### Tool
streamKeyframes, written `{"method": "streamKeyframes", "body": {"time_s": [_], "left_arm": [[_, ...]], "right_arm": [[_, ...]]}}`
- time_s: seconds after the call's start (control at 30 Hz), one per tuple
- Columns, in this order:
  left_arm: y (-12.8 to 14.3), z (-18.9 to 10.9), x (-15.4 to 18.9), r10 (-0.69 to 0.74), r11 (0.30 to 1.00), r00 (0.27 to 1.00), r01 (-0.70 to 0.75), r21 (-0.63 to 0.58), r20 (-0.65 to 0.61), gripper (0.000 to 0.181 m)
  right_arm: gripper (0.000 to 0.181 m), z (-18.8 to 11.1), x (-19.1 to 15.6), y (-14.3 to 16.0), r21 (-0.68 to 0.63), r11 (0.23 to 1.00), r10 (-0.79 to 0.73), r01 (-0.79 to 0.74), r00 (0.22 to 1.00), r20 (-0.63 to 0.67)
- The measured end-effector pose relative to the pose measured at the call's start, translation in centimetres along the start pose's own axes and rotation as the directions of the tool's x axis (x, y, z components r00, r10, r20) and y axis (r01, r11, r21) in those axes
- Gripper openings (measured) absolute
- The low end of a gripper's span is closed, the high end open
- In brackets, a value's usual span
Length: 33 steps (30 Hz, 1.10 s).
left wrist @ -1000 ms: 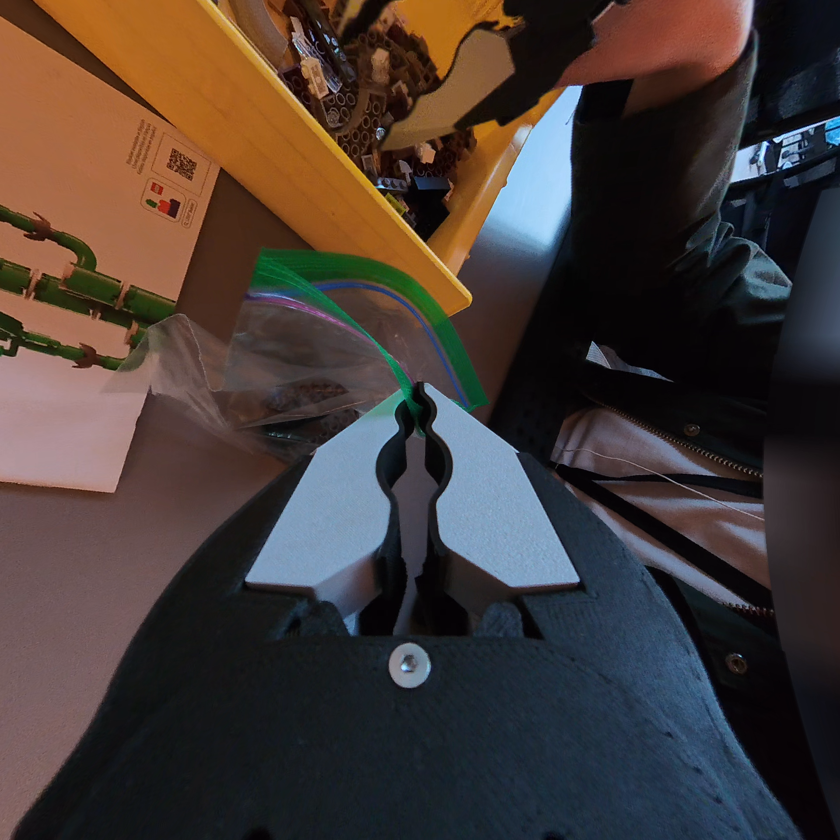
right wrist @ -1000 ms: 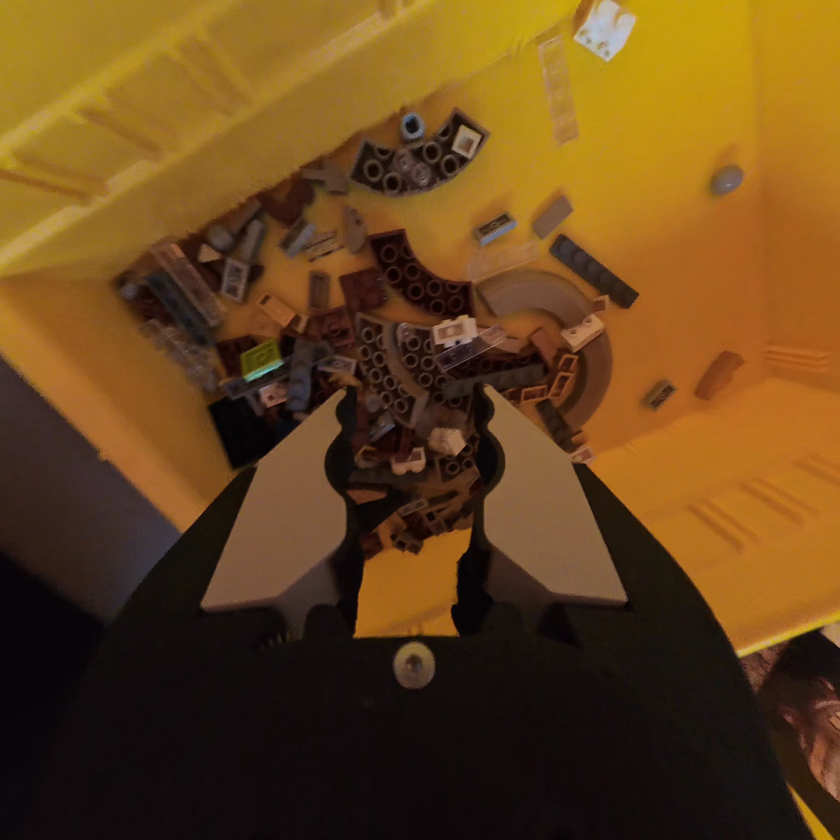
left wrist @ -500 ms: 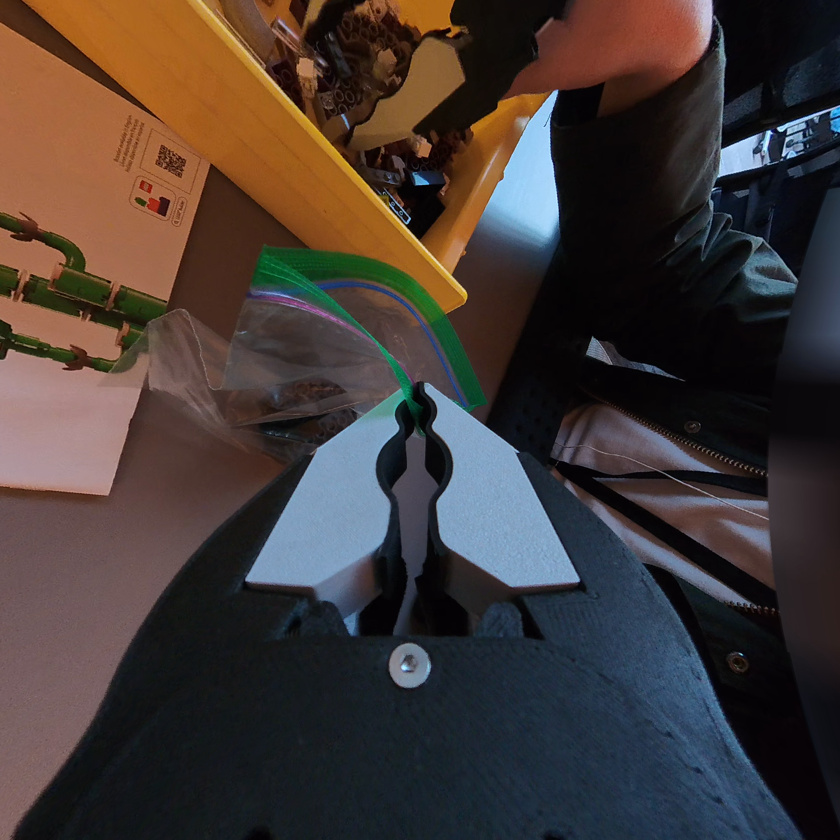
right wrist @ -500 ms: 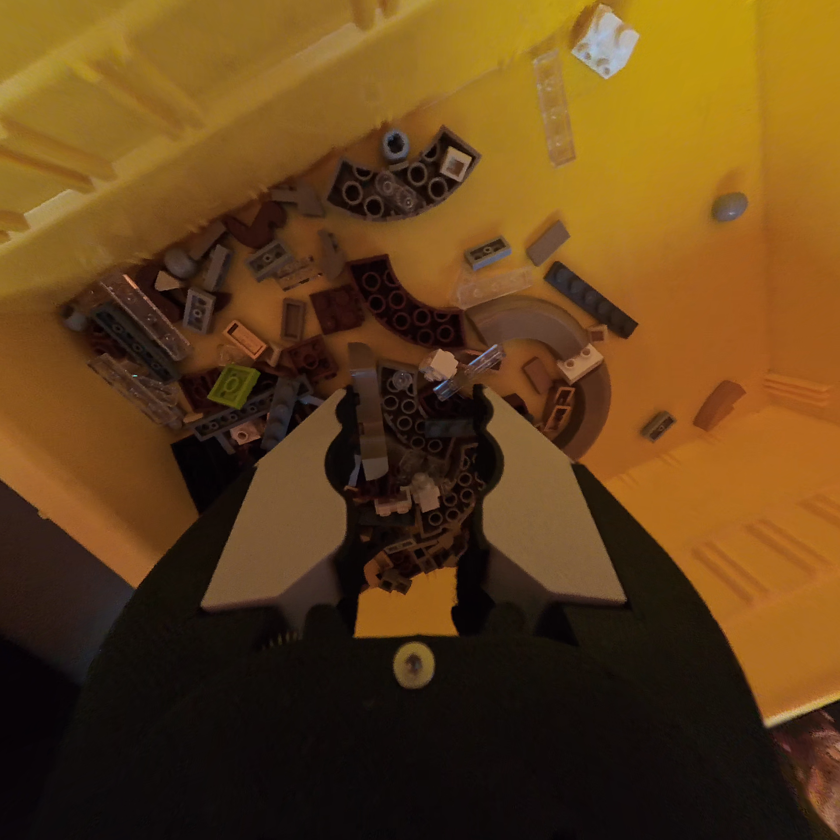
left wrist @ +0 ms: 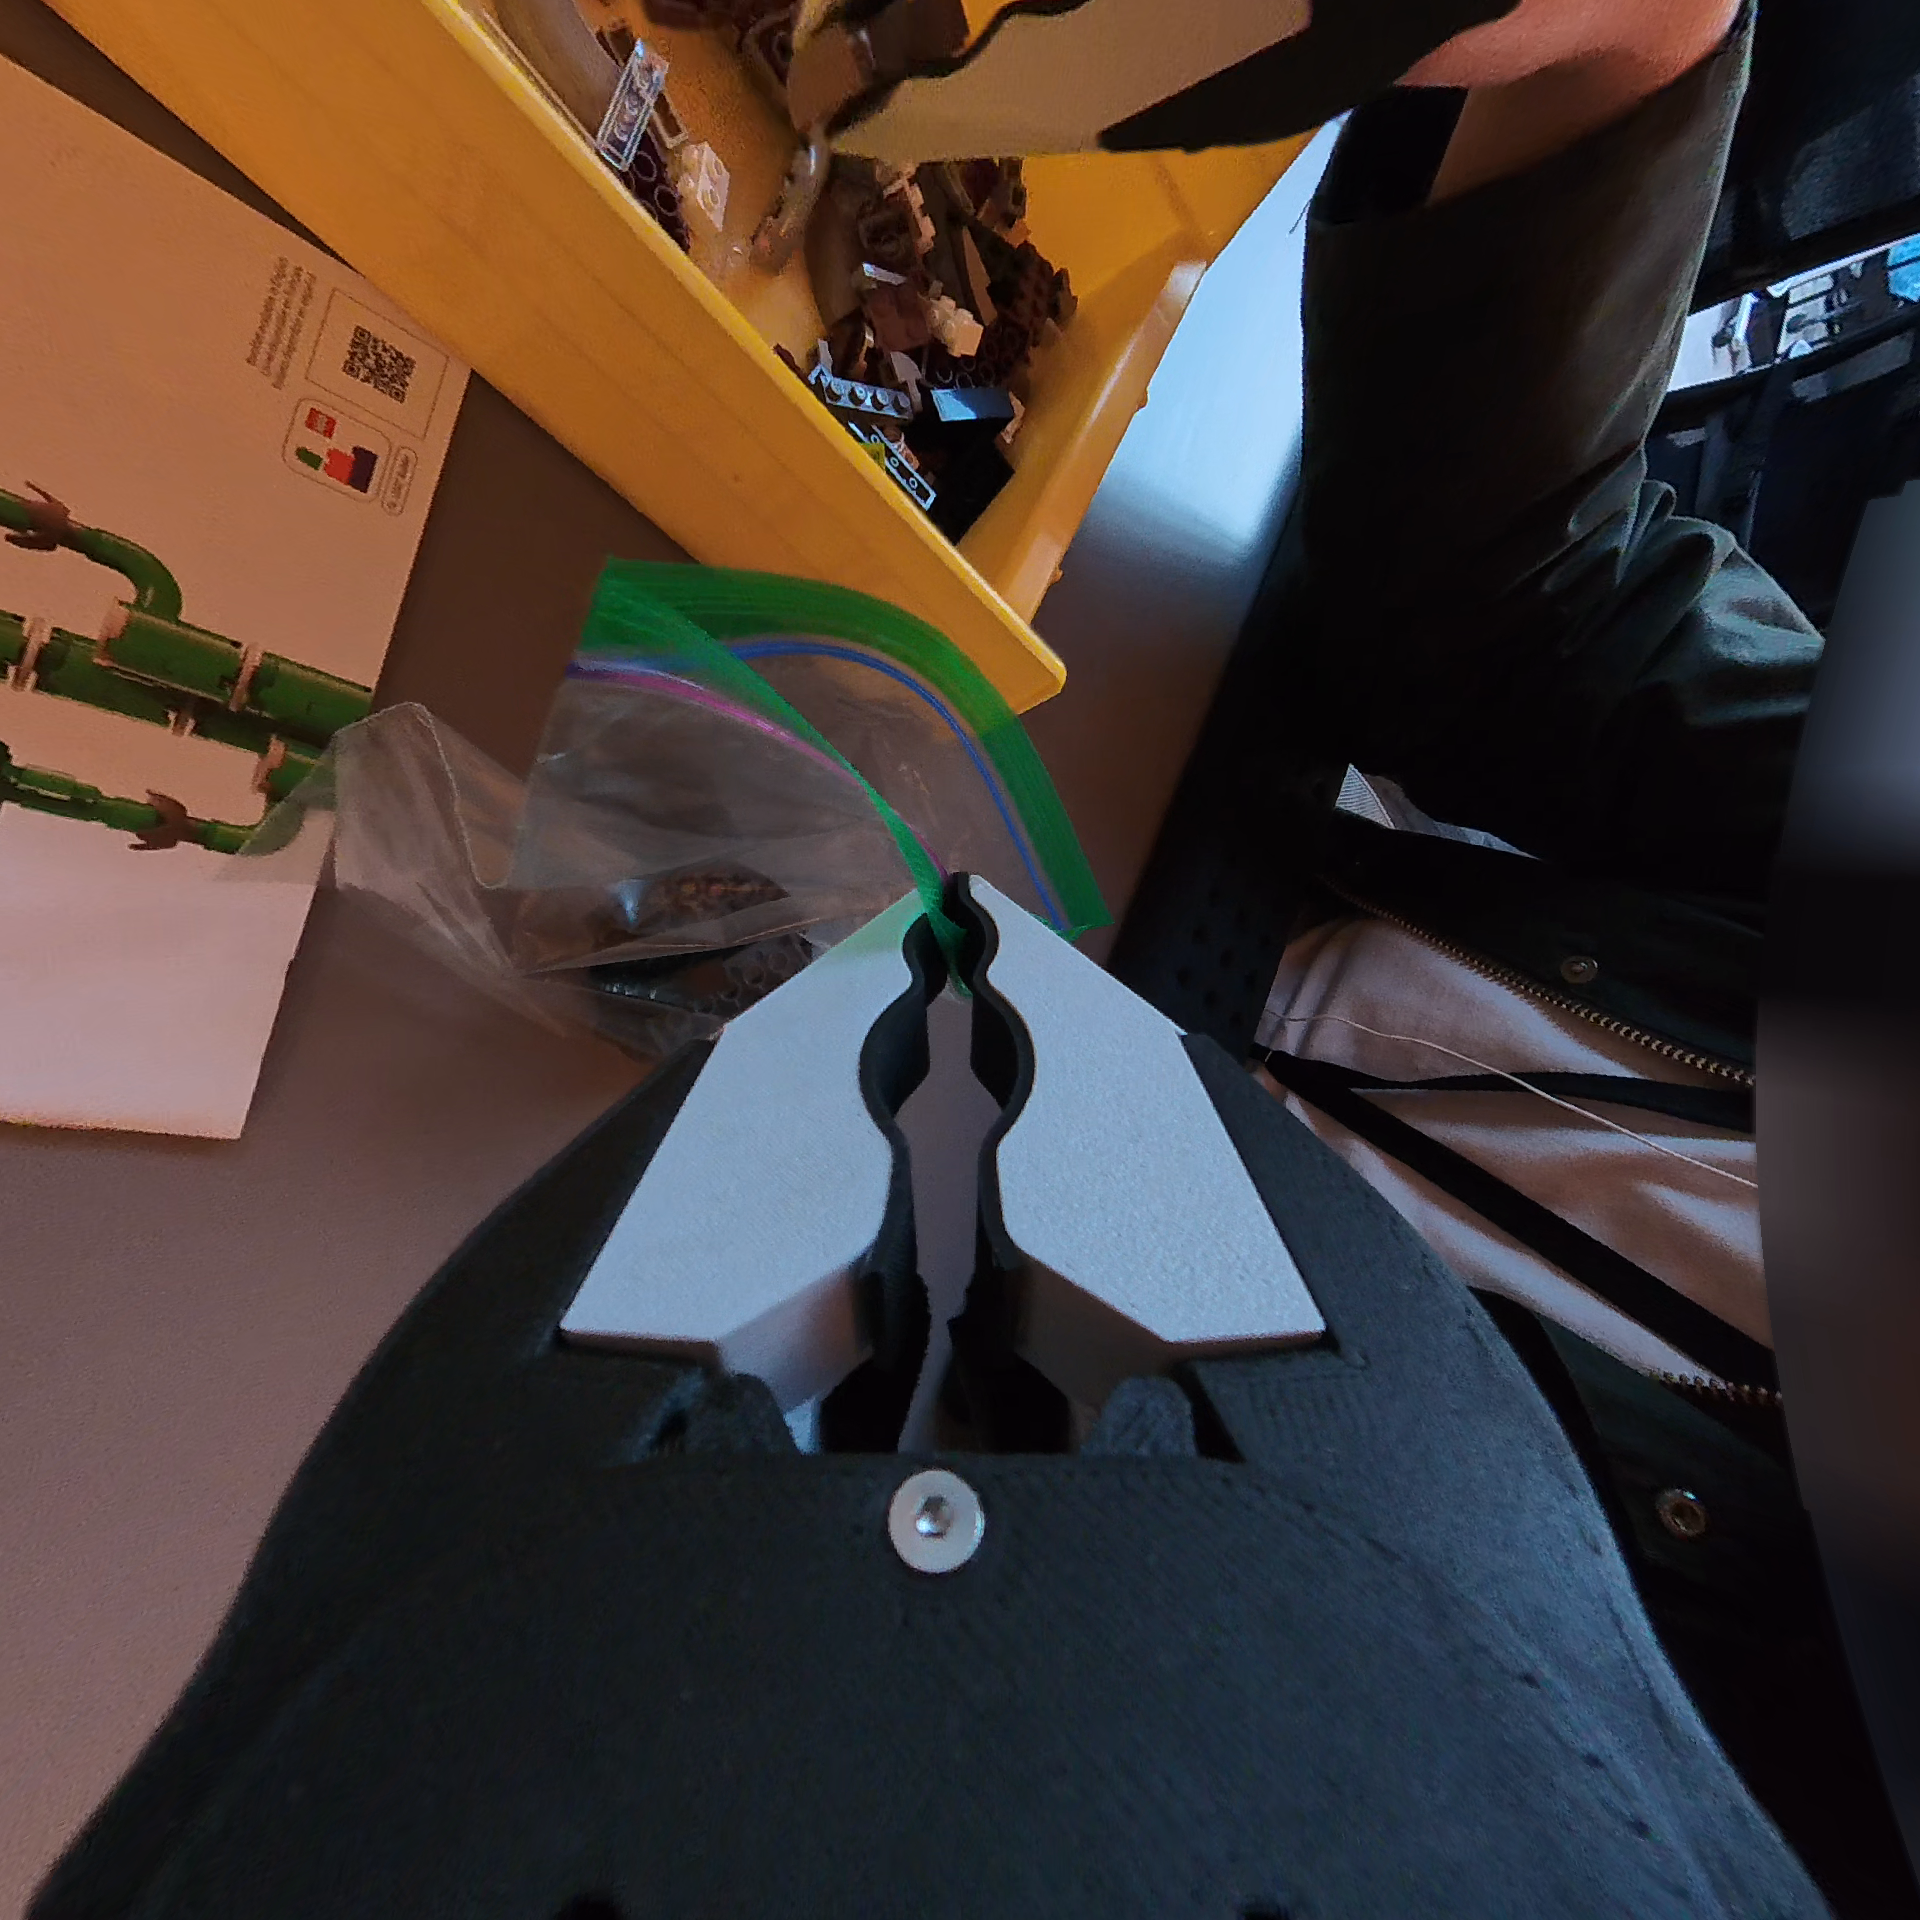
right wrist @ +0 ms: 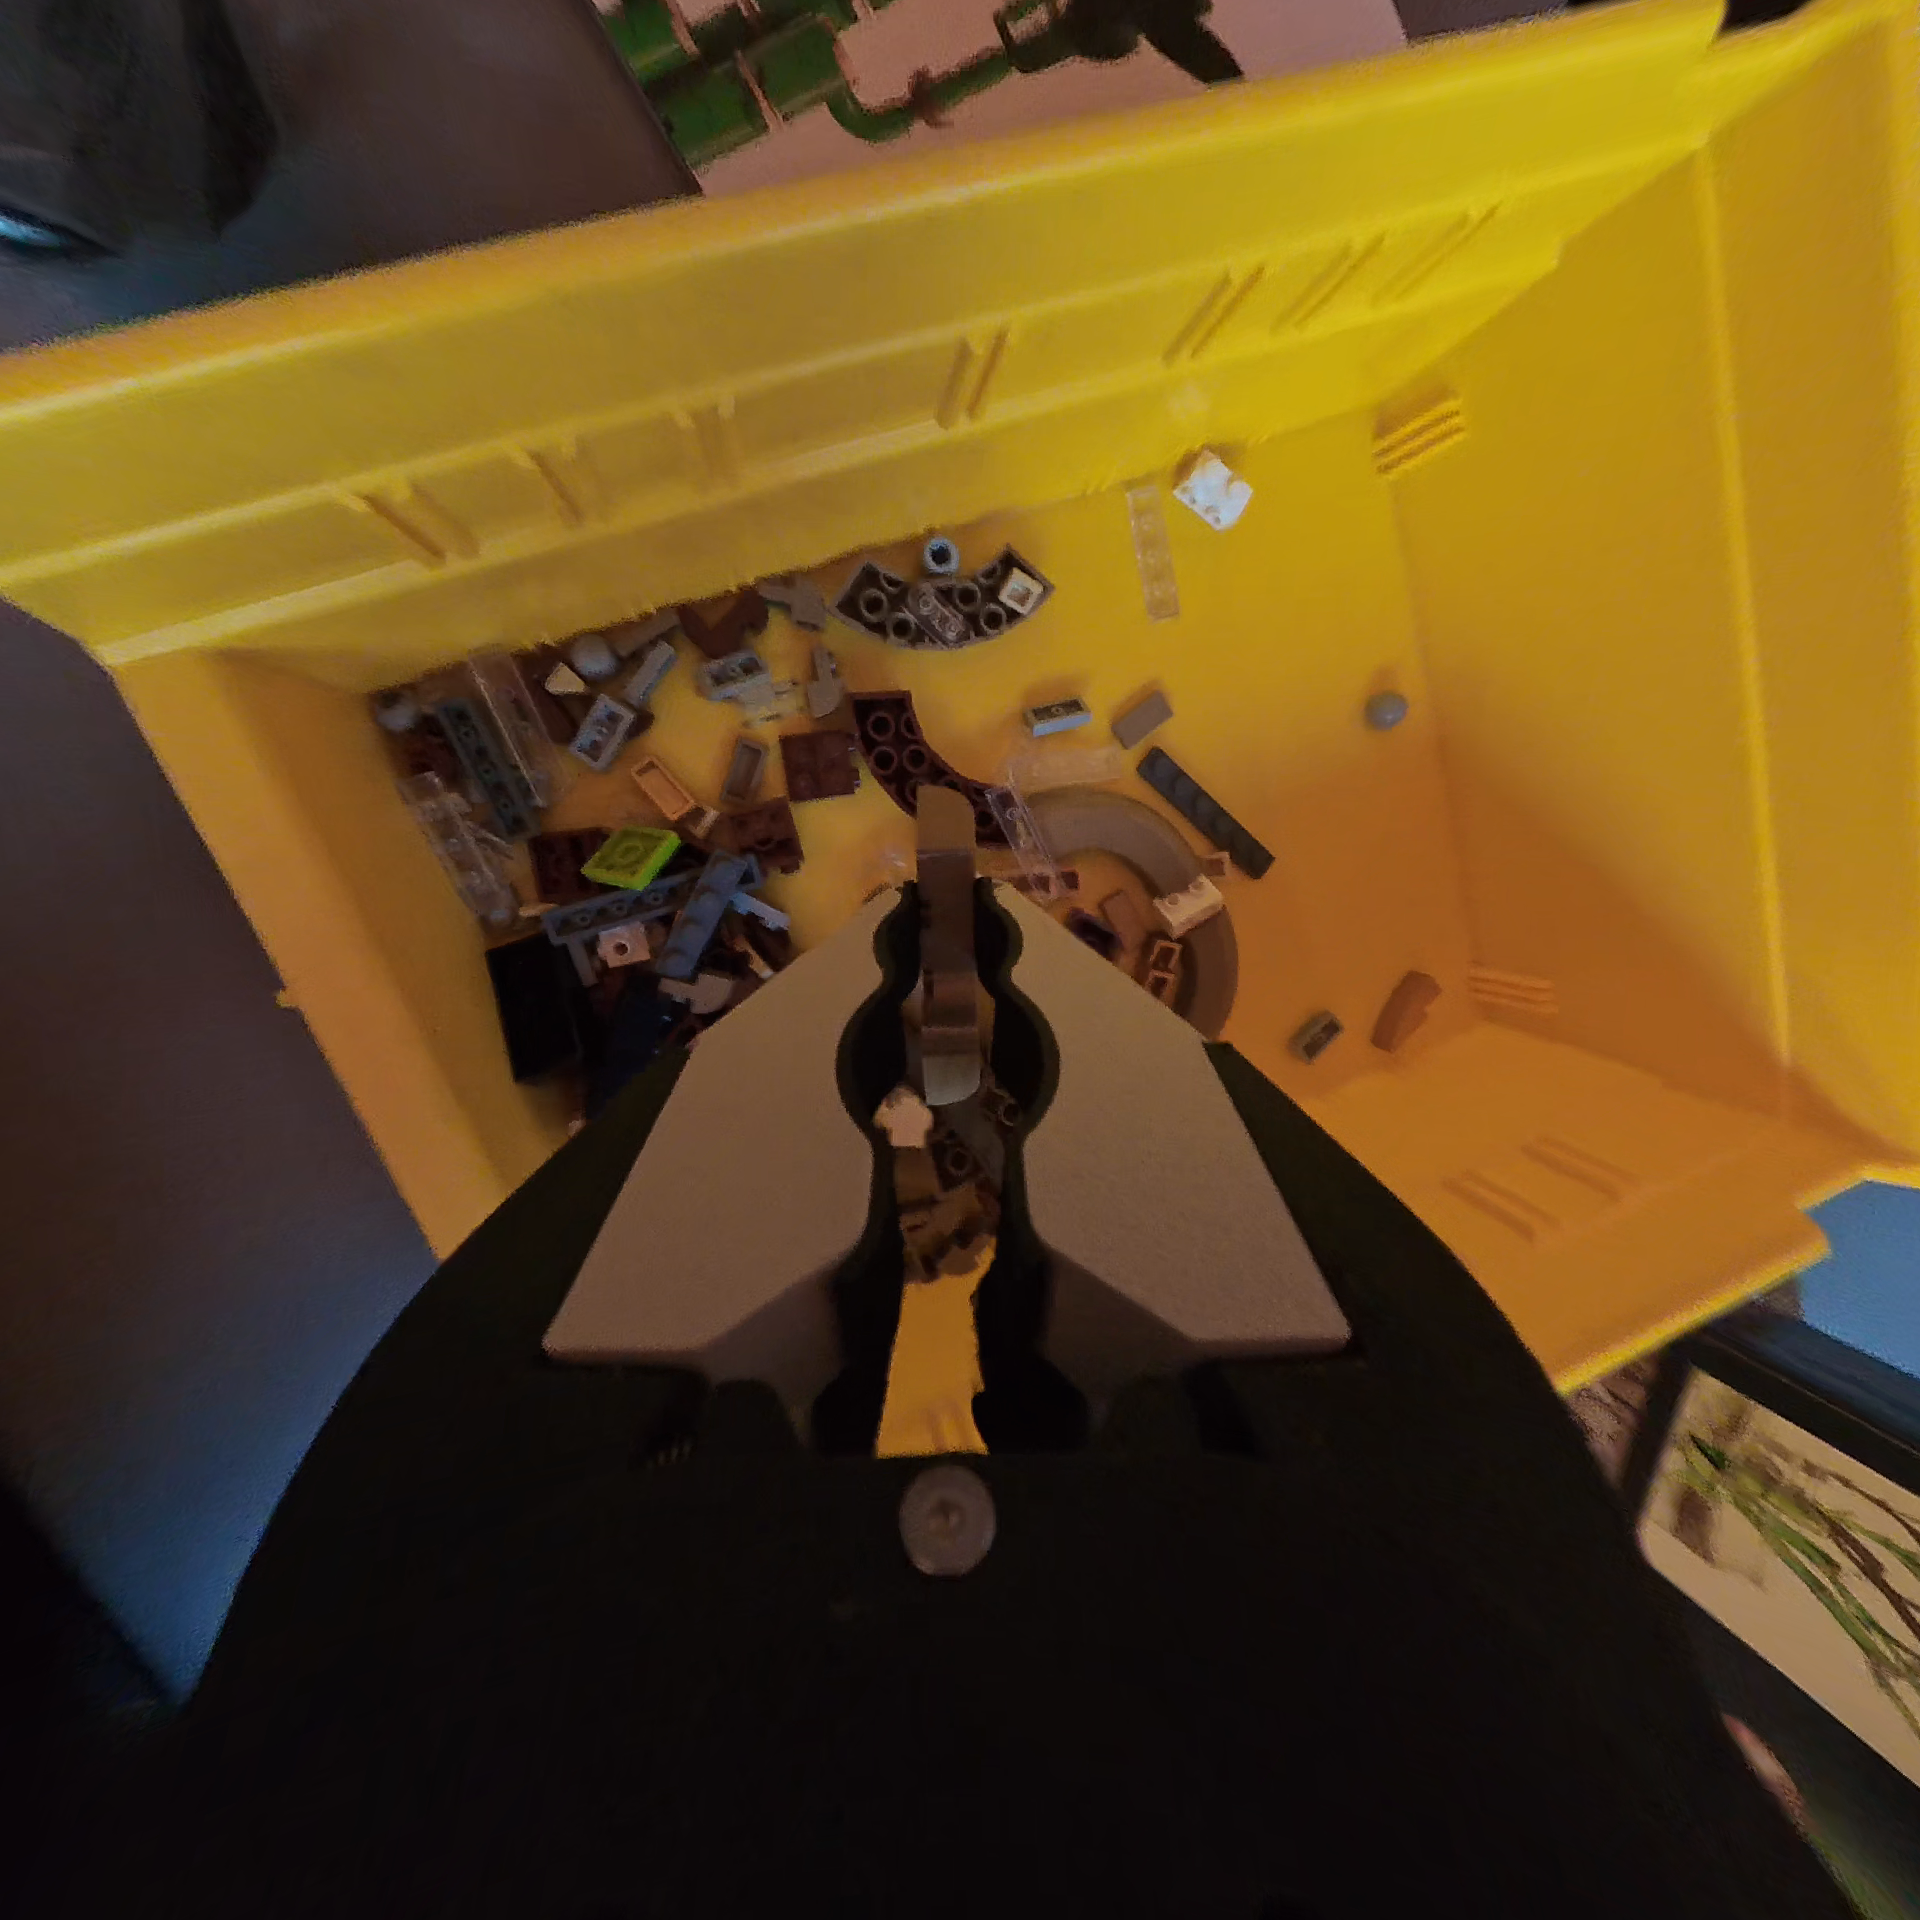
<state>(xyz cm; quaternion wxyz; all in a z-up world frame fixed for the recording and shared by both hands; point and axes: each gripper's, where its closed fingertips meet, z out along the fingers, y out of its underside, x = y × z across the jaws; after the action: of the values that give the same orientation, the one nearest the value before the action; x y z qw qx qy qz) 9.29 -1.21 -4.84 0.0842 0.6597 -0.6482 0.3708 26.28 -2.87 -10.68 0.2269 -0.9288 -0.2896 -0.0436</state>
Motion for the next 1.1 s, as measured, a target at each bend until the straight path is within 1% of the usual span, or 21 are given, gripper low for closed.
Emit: {"method": "streamKeyframes", "body": {"time_s": [0.07, 0.13, 0.2, 0.23, 0.27, 0.3, 0.33, 0.4, 0.43, 0.47, 0.53, 0.57, 0.6, 0.73, 0.8, 0.83, 0.87, 0.9, 0.97, 1.0, 1.1], "left_arm": [[-0.1, 0.1, 0.0, 0.002, 1.0, 1.0, -0.002, 0.001, -0.002, 0.0], [-0.2, 0.3, 0.1, 0.002, 1.0, 1.0, -0.002, 0.001, -0.009, 0.0], [-0.3, 0.6, 0.1, 0.0, 1.0, 1.0, 0.0, -0.002, -0.017, 0.0], [-0.3, 0.7, 0.1, 0.001, 1.0, 1.0, -0.001, -0.005, -0.019, 0.0], [-0.3, 0.9, 0.2, 0.003, 1.0, 1.0, -0.003, -0.007, -0.02, 0.0], [-0.3, 1.0, 0.2, 0.004, 1.0, 1.0, -0.004, -0.01, -0.02, 0.0], [-0.2, 1.0, 0.2, 0.004, 1.0, 1.0, -0.004, -0.011, -0.018, 0.0], [-0.2, 0.8, 0.2, 0.002, 1.0, 1.0, -0.002, -0.007, -0.013, 0.0], [-0.2, 0.6, 0.2, 0.001, 1.0, 1.0, -0.001, -0.002, -0.009, 0.0], [-0.3, 0.4, 0.2, 0.001, 1.0, 1.0, -0.001, 0.006, -0.003, 0.0], [-0.4, 0.0, 0.2, 0.003, 1.0, 1.0, -0.003, 0.019, 0.001, 0.0], [-0.3, -0.1, 0.2, 0.004, 1.0, 1.0, -0.004, 0.021, 0.0, 0.0], [-0.3, -0.2, 0.3, 0.005, 1.0, 1.0, -0.005, 0.021, 0.0, 0.0], [-0.2, -0.4, 0.3, 0.009, 1.0, 1.0, -0.009, 0.022, 0.004, 0.0], [-0.1, -0.6, 0.2, 0.004, 1.0, 1.0, -0.004, 0.022, 0.005, 0.0], [-0.1, -0.7, 0.1, 0.001, 1.0, 1.0, -0.001, 0.024, 0.007, 0.0], [-0.1, -0.8, 0.0, -0.002, 1.0, 1.0, 0.001, 0.027, 0.01, 0.0], [-0.1, -0.9, -0.1, -0.004, 1.0, 1.0, 0.004, 0.03, 0.014, 0.0], [-0.1, -0.9, -0.2, -0.009, 1.0, 1.0, 0.009, 0.03, 0.016, 0.0], [-0.1, -0.9, -0.2, -0.01, 1.0, 1.0, 0.01, 0.027, 0.016, 0.0], [0.1, -0.5, -0.2, -0.006, 1.0, 1.0, 0.006, 0.012, 0.015, 0.0]], "right_arm": [[0.009, -1.1, -0.9, -1.6, 0.104, 0.994, 0.015, -0.022, 0.998, 0.067], [0.009, -3.7, -2.5, -4.8, 0.264, 0.964, -0.002, -0.035, 0.99, 0.141], [0.008, -7.4, -4.7, -9.6, 0.486, 0.873, -0.049, -0.054, 0.979, 0.196], [0.009, -8.9, -6.3, -11.8, 0.57, 0.817, -0.075, -0.091, 0.962, 0.261], [0.008, -9.9, -8.3, -13.5, 0.612, 0.78, -0.114, -0.134, 0.93, 0.35], [0.009, -9.6, -10.0, -14.3, 0.598, 0.786, -0.134, -0.159, 0.9, 0.415], [0.009, -8.0, -10.6, -14.5, 0.546, 0.823, -0.107, -0.157, 0.901, 0.42], [0.008, -3.6, -9.7, -13.0, 0.381, 0.915, -0.005, -0.133, 0.94, 0.34], [0.008, -2.4, -9.8, -12.6, 0.34, 0.929, 0.016, -0.145, 0.935, 0.354], [0.009, -2.0, -10.2, -13.0, 0.344, 0.918, 0.045, -0.2, 0.911, 0.41], [0.01, -1.5, -10.3, -13.9, 0.319, 0.887, 0.147, -0.335, 0.858, 0.492], [0.019, -1.2, -10.4, -13.8, 0.293, 0.89, 0.17, -0.35, 0.85, 0.499], [0.026, -1.3, -10.2, -13.8, 0.292, 0.895, 0.164, -0.336, 0.858, 0.486], [0.027, -4.6, -8.2, -14.1, 0.414, 0.865, 0.11, -0.283, 0.913, 0.394], [0.027, -6.1, -5.6, -12.1, 0.415, 0.883, 0.112, -0.218, 0.958, 0.264], [0.027, -6.5, -3.5, -10.4, 0.4, 0.9, 0.123, -0.173, 0.981, 0.147], [0.031, -6.4, -1.3, -8.4, 0.365, 0.92, 0.14, -0.141, 0.99, 0.028], [0.038, -5.7, -0.1, -6.3, 0.307, 0.943, 0.142, -0.124, 0.989, -0.035], [0.044, -3.4, 0.7, -2.2, 0.137, 0.977, 0.171, -0.165, 0.985, -0.031], [0.045, -2.1, 0.9, -1.0, 0.072, 0.979, 0.19, -0.188, 0.981, -0.021], [0.041, 1.6, 1.0, -0.2, -0.001, 0.987, 0.158, -0.158, 0.987, -0.026]]}}
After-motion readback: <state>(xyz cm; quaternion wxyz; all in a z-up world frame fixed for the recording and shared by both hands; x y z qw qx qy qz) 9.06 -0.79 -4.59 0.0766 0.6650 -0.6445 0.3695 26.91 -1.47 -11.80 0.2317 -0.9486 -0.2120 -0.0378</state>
